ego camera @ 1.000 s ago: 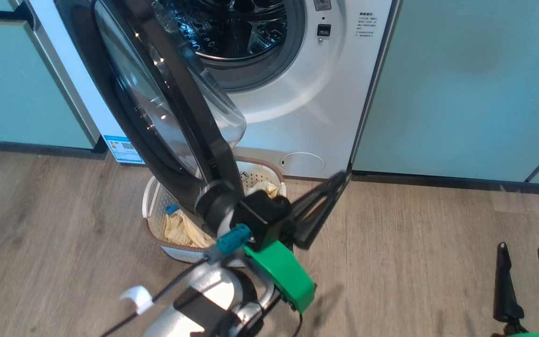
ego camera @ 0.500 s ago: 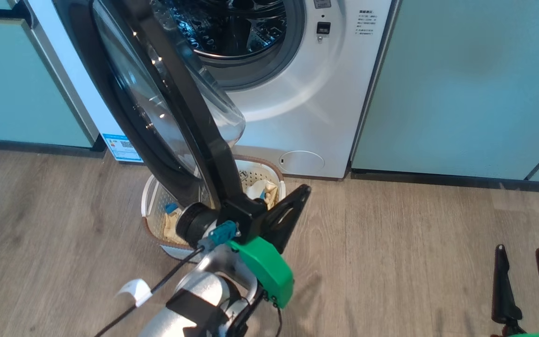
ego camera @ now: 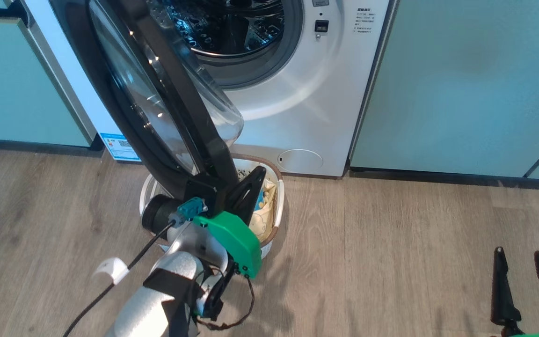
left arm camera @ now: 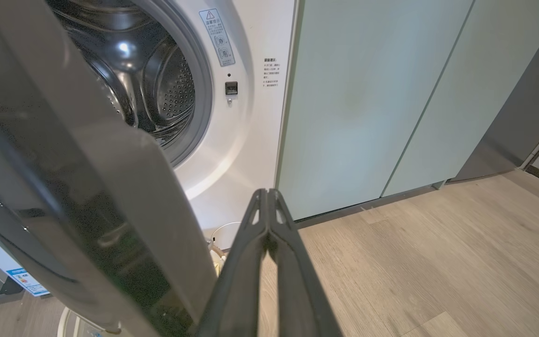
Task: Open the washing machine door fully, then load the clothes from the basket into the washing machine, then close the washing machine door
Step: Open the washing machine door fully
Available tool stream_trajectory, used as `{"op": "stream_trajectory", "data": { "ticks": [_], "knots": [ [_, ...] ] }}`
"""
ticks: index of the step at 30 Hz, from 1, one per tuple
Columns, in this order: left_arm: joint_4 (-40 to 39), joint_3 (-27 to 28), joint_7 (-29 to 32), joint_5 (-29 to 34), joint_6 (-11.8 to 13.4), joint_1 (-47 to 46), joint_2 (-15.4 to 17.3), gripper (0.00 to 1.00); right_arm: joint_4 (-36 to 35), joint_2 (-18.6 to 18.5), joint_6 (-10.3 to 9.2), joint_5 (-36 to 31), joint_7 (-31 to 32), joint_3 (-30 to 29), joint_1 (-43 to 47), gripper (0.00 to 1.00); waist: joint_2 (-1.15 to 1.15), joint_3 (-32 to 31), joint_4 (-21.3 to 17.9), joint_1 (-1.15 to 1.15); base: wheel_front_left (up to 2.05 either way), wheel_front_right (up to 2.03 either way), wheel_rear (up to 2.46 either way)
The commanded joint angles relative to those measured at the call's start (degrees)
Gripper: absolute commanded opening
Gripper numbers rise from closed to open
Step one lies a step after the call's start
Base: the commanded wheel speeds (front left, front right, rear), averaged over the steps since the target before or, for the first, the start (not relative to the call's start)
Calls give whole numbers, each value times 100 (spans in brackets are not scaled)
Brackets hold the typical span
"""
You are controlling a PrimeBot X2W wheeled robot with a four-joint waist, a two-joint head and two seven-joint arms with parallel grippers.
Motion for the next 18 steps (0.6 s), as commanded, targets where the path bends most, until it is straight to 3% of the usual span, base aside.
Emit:
{"op": "stream_trajectory", "data": {
  "ticks": [1,18],
  "knots": [
    [-148,230,-47,-39,21,-311,111,0,-150,-72,-16,-45,-55,124,-146,100,0,2,-2,0,0,0,0],
    [144,268,-131,-100,113,-473,177,0,-128,-72,-16,-12,-55,92,-214,100,0,109,74,0,0,0,0]
  ]
}}
